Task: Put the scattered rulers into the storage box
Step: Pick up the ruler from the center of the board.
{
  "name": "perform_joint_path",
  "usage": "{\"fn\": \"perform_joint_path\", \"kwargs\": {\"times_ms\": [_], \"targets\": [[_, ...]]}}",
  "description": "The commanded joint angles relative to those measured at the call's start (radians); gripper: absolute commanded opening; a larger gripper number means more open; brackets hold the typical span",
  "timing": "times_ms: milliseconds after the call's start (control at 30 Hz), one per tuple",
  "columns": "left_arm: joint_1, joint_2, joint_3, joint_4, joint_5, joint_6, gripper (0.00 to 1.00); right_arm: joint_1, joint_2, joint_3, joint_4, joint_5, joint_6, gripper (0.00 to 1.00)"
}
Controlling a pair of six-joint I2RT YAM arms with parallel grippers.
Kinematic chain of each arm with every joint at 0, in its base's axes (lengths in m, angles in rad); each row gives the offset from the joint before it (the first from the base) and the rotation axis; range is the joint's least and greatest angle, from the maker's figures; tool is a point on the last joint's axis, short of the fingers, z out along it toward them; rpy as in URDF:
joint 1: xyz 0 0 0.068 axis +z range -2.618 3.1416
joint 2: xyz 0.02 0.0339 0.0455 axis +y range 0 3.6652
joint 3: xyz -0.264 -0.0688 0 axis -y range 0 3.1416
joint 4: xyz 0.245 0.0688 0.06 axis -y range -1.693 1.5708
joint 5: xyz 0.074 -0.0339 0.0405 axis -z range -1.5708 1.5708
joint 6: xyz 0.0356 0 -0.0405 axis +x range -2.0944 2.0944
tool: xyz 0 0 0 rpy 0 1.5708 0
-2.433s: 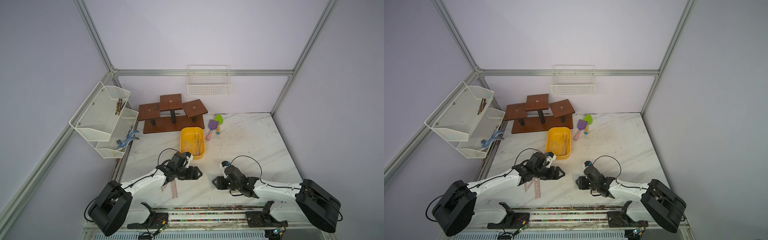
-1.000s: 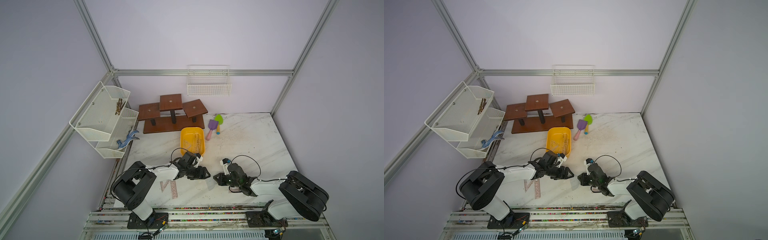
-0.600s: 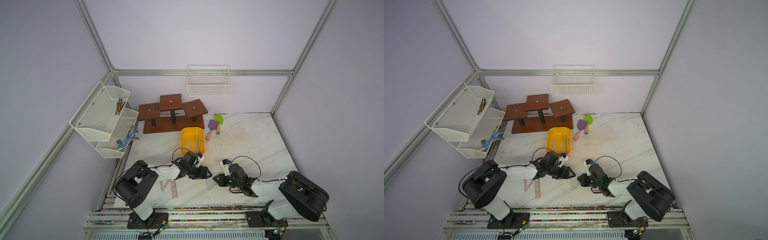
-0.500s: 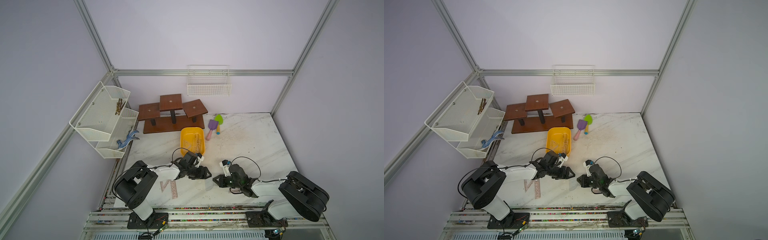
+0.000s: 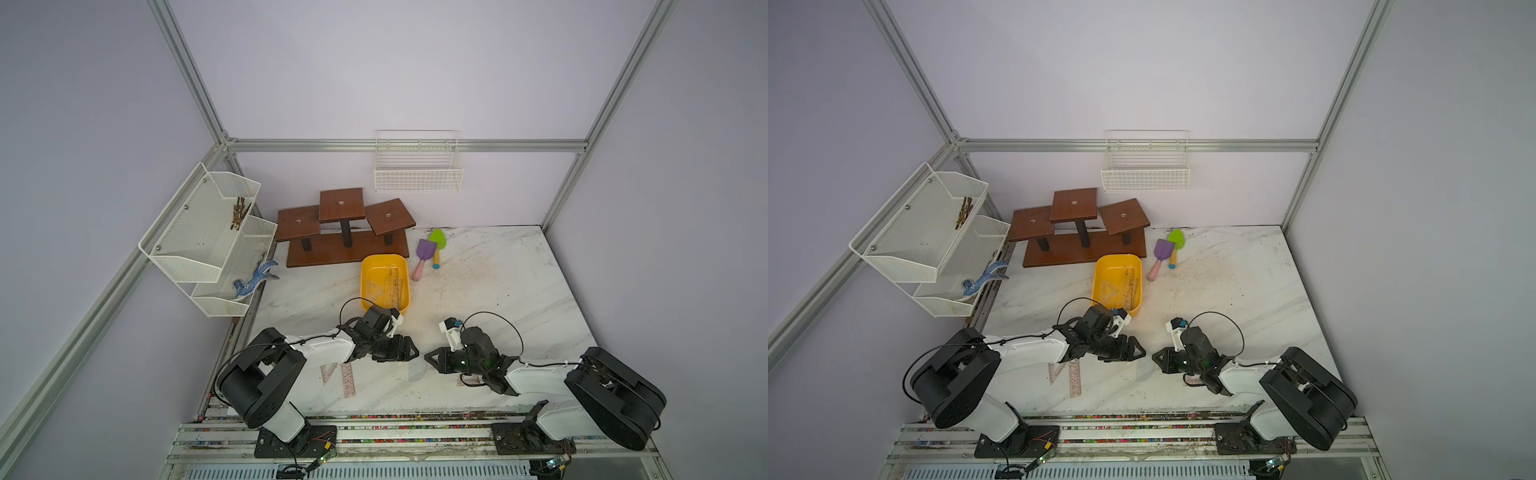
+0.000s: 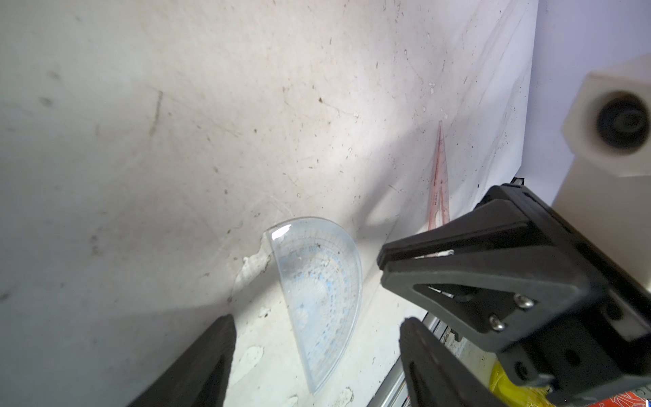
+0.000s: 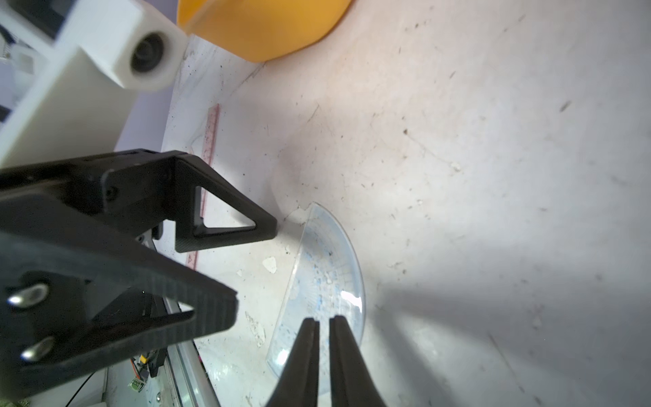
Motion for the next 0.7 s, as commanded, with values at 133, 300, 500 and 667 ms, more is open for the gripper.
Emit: {"fn": "perform_joint_path", "kwargs": {"times_ms": [133, 300, 500, 667], "targets": [[-0.002, 0.013, -0.031, -0.020, -0.013, -0.017, 0.81, -0.003, 0.054, 0.000, 0.067, -0.022, 0.001, 0.14], [-0.002, 0.052, -0.024, -0.012, 0.015, -0.016, 0.81, -0.004, 0.070, -0.007, 0.074, -0.022, -0.001, 0.14], [-0.003, 0.042, -0.037, -0.003, 0.011, -0.022, 0.80, -0.004, 0.034, -0.002, 0.062, -0.026, -0.005, 0.13], [0.001, 0.022, -0.045, -0.018, -0.008, -0.024, 0.80, -0.004, -0.001, 0.019, 0.031, -0.022, -0.010, 0.14]]}}
